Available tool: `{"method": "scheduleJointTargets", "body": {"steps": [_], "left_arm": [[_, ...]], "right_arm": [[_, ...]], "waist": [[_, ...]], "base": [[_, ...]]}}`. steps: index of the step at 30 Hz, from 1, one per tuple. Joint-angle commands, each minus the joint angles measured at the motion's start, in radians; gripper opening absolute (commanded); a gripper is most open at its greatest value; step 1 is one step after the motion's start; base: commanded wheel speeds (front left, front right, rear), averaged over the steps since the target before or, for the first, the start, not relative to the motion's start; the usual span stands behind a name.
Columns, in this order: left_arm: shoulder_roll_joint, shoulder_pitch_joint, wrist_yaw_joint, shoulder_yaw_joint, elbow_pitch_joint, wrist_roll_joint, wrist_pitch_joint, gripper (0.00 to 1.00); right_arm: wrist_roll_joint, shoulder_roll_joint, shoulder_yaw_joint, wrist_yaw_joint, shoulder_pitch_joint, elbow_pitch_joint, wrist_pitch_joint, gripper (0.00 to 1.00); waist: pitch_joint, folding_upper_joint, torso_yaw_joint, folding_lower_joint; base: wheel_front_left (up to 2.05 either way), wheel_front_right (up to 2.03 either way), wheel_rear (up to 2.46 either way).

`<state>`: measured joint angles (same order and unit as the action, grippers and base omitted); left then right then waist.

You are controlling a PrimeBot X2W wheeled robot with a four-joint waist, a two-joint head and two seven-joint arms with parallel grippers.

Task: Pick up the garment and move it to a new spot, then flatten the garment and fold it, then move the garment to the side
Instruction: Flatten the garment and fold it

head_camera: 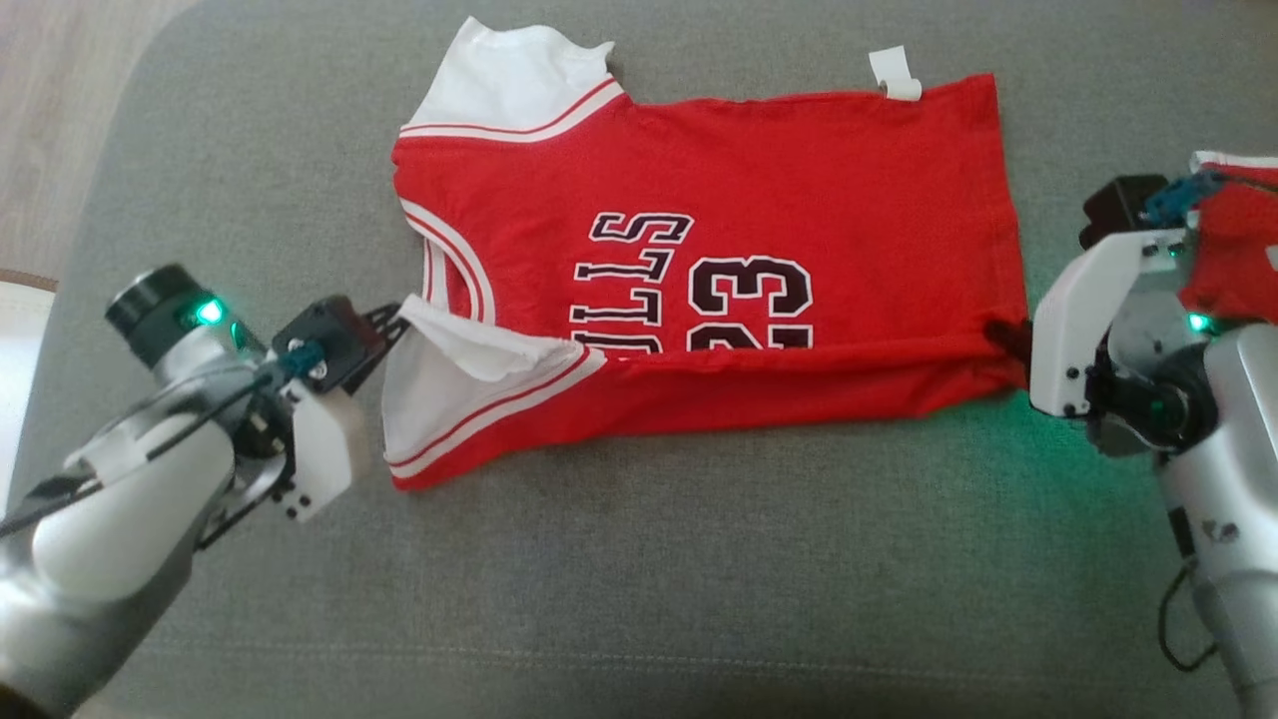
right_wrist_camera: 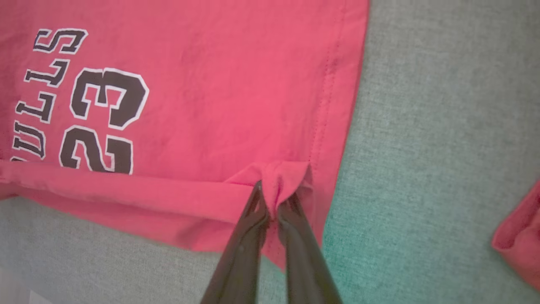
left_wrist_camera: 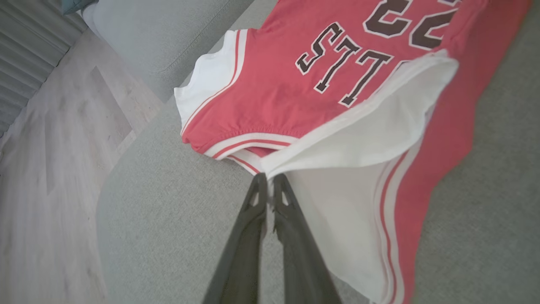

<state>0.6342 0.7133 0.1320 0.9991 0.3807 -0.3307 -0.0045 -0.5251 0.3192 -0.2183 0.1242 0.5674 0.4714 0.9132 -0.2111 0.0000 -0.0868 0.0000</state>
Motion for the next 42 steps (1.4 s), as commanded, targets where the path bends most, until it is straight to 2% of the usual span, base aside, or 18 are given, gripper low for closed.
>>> {"method": "scheduleJointTargets", "body": {"steps": [1,2,3,4,5,7,8,9,11,17,21,24,27,31,34,37,42], "left_arm": [[0.032,0.074,-0.001,-0.033,0.006,-0.005,-0.013,0.00],[0.030,0.091,-0.001,-0.021,0.025,-0.005,-0.017,0.00],[0.025,0.108,-0.001,-0.011,0.044,-0.005,-0.022,0.00],[0.020,0.124,-0.001,-0.001,0.064,-0.007,-0.028,0.00],[0.013,0.140,-0.001,0.008,0.084,-0.009,-0.033,0.00],[-0.003,0.169,-0.001,0.020,0.129,-0.011,-0.045,0.00],[-0.011,0.183,-0.003,0.018,0.155,-0.011,-0.052,0.20],[-0.021,0.195,-0.013,0.013,0.181,-0.008,-0.063,1.00],[-0.033,0.205,-0.027,0.006,0.208,-0.008,-0.073,1.00],[-0.101,0.227,-0.127,-0.075,0.315,-0.062,-0.170,1.00],[-0.145,0.197,-0.207,-0.171,0.308,-0.142,-0.234,1.00],[-0.173,0.138,-0.262,-0.260,0.243,-0.207,-0.254,1.00],[-0.193,0.051,-0.323,-0.362,0.111,-0.229,-0.256,1.00],[-0.236,-0.127,-0.393,-0.493,-0.078,-0.214,-0.257,1.00],[-0.280,-0.266,-0.419,-0.560,-0.177,-0.195,-0.257,1.00],[-0.324,-0.382,-0.426,-0.601,-0.236,-0.168,-0.257,1.00],[-0.379,-0.514,-0.408,-0.626,-0.235,-0.127,-0.257,1.00]], "right_arm": [[0.008,-0.002,-0.014,0.007,0.047,-0.027,-0.014,0.00],[0.008,-0.004,-0.020,0.007,0.056,-0.020,-0.020,0.00],[0.013,-0.004,-0.027,0.007,0.067,-0.017,-0.036,0.13],[0.017,-0.006,-0.029,0.007,0.078,-0.012,-0.056,0.94],[0.019,-0.011,-0.029,0.007,0.089,-0.004,-0.075,1.00],[0.024,-0.023,-0.027,0.007,0.109,0.014,-0.117,1.00],[0.027,-0.028,-0.027,0.007,0.118,0.021,-0.139,1.00],[0.029,-0.034,-0.023,0.007,0.127,0.028,-0.167,1.00],[0.032,-0.039,-0.019,0.007,0.134,0.034,-0.199,1.00],[0.029,-0.054,-0.017,0.007,0.141,0.044,-0.425,1.00],[0.041,-0.039,-0.040,0.007,0.099,0.017,-0.604,1.00],[0.058,-0.035,-0.036,0.007,0.047,-0.010,-0.741,1.00],[0.108,-0.036,-0.026,0.007,-0.017,-0.048,-0.868,1.00],[0.170,-0.082,0.027,0.007,-0.121,-0.098,-0.987,1.00],[0.230,-0.129,0.076,0.007,-0.204,-0.136,-1.034,1.00],[0.277,-0.181,0.117,0.007,-0.281,-0.177,-1.050,1.00],[0.333,-0.237,0.150,0.007,-0.369,-0.229,-1.046,1.00]], "waist": [[-0.008,0.0000,0.004,0.0000],[-0.012,0.0000,0.007,0.0000],[-0.015,0.0000,0.009,0.0000],[-0.019,0.0000,0.012,0.0000],[-0.022,0.0000,0.015,0.0000],[-0.025,0.0000,0.020,0.0000],[-0.026,0.0000,0.023,0.0000],[-0.027,0.0000,0.026,0.0000],[-0.026,0.0000,0.028,0.0000],[-0.006,0.0000,0.033,0.0000],[0.026,0.0000,0.028,0.0000],[0.058,0.0000,0.022,0.0000],[0.087,0.0000,0.016,0.0000],[0.124,0.0000,0.011,0.0000],[0.149,0.0000,0.007,0.0000],[0.168,0.0000,0.003,0.0000],[0.183,0.0000,0.007,0.0000]], "base": [[0.00,0.00,0.00],[0.00,0.00,0.00],[0.00,0.00,0.00],[0.00,0.00,0.00],[0.00,0.00,0.00],[0.00,0.00,0.00],[0.00,0.00,0.00],[0.00,0.00,0.00],[0.00,0.00,0.00],[0.00,0.00,0.00],[0.00,0.00,0.00],[0.00,0.00,0.00],[0.00,0.00,0.00],[0.00,0.00,0.00],[0.00,0.00,0.00],[0.00,0.00,0.00],[0.00,0.00,0.00]]}}
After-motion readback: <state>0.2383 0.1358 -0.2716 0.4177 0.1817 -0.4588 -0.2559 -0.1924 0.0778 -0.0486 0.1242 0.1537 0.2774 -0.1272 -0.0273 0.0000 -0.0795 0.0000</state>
